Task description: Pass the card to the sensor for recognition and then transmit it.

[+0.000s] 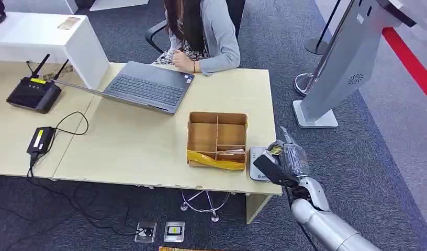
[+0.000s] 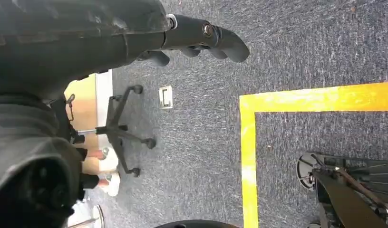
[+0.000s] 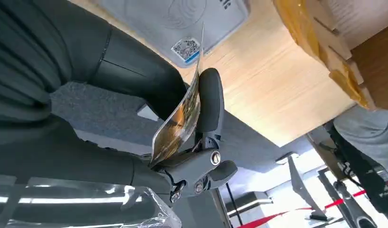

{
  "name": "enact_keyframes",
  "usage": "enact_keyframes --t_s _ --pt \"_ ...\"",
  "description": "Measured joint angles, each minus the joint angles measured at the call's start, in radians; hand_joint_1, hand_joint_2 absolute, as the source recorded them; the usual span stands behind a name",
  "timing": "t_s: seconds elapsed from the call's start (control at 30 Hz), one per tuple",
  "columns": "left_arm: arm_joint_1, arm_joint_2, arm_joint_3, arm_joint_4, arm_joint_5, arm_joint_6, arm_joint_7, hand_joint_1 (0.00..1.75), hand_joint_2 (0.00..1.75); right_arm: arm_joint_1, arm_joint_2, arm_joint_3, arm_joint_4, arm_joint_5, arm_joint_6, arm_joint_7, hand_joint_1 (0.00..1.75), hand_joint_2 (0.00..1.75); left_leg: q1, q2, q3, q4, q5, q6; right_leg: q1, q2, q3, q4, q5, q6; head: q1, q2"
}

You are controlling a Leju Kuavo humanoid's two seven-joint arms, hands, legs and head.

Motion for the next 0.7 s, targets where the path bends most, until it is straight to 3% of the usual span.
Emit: enact_keyframes --t_s 0.27,0.7 --pt "0.0 0.0 -0.004 0.0 -0.007 -0.01 -0.002 0.0 0.0 0.014 -0.001 0.013 0.014 -0.028 -0.002 -0.003 1.75 1.75 0.0 0.0 0.0 0.0 0.0 0.0 0.0 0.0 0.0 0.0 0.0 0.0 0.0 0.0" --pt "0.0 0.0 -0.008 0.0 0.0 -0.013 -0.002 0.0 0.0 0.012 -0.003 0.013 0.093 -0.082 0.063 -0.041 1.75 1.75 0.0 0.0 0.0 0.0 0.0 0.0 0.0 0.0 0.0 0.0 0.0 0.0 0.0 0.0"
